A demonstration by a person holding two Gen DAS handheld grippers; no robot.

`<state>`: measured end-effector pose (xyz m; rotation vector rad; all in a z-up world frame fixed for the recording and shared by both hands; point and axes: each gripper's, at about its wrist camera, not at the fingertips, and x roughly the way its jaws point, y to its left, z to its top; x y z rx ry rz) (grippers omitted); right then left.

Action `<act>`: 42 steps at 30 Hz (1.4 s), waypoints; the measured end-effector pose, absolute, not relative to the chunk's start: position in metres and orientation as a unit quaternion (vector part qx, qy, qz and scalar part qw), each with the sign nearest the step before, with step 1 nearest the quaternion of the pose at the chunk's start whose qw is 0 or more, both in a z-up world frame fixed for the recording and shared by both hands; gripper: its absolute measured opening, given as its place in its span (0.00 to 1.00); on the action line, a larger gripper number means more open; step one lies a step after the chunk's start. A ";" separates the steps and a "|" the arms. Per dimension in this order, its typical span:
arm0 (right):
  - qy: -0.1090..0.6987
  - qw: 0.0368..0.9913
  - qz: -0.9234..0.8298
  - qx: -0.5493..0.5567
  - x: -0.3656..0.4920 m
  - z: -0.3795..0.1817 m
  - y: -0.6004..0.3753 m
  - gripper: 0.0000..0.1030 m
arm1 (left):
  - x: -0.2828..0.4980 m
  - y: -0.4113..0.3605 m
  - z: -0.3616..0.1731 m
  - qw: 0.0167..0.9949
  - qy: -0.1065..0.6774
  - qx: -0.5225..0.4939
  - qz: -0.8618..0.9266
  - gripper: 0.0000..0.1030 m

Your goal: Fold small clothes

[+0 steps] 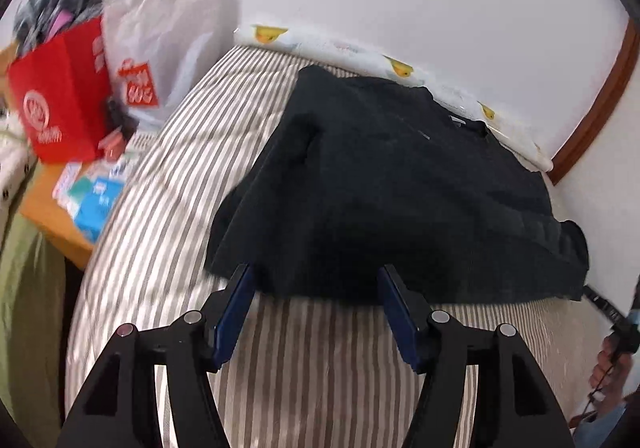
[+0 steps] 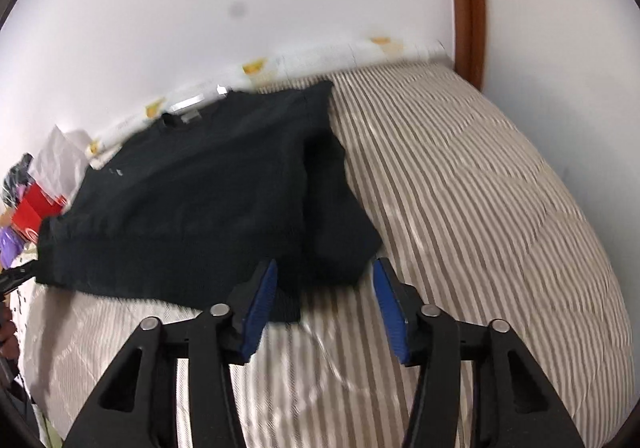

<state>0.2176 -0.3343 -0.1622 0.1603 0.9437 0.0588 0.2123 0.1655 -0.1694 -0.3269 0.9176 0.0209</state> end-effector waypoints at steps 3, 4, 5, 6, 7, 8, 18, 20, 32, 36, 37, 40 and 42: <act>0.464 0.879 0.035 0.106 0.211 -0.172 -0.339 0.47 | 0.200 0.174 -0.179 0.876 0.447 -0.182 0.011 0.59; 0.462 0.879 0.034 0.112 0.210 -0.172 -0.340 0.47 | 0.198 0.176 -0.182 0.875 0.447 -0.187 0.015 0.59; 0.459 0.881 0.030 0.112 0.209 -0.172 -0.341 0.47 | 0.197 0.178 -0.183 0.875 0.446 -0.188 0.018 0.59; 0.456 0.883 0.025 0.110 0.210 -0.173 -0.341 0.47 | 0.197 0.181 -0.185 0.874 0.446 -0.192 0.023 0.58; 0.455 0.883 0.022 0.111 0.212 -0.173 -0.341 0.47 | 0.197 0.183 -0.186 0.874 0.444 -0.197 0.025 0.58; 0.454 0.883 0.018 0.116 0.215 -0.174 -0.343 0.47 | 0.197 0.186 -0.186 0.874 0.441 -0.205 0.025 0.58; 0.441 0.881 0.008 0.171 0.251 -0.175 -0.355 0.48 | 0.228 0.198 -0.196 0.868 0.435 -0.239 0.023 0.57; 0.443 0.881 0.008 0.169 0.257 -0.177 -0.354 0.49 | 0.233 0.196 -0.197 0.870 0.435 -0.232 0.025 0.57; 0.469 0.854 0.037 0.221 0.275 -0.195 -0.364 0.53 | 0.246 0.179 -0.197 0.880 0.435 -0.190 0.031 0.26; 0.464 0.850 0.068 0.239 0.271 -0.191 -0.363 0.12 | 0.245 0.171 -0.195 0.883 0.433 -0.177 0.038 0.19; 0.463 0.857 0.056 0.222 0.270 -0.187 -0.360 0.10 | 0.244 0.170 -0.194 0.883 0.433 -0.176 0.040 0.18; 0.463 0.860 0.059 0.207 0.265 -0.185 -0.357 0.09 | 0.240 0.170 -0.190 0.883 0.430 -0.181 0.042 0.17; 0.456 0.861 0.063 0.215 0.260 -0.182 -0.361 0.09 | 0.236 0.169 -0.185 0.885 0.427 -0.180 0.041 0.16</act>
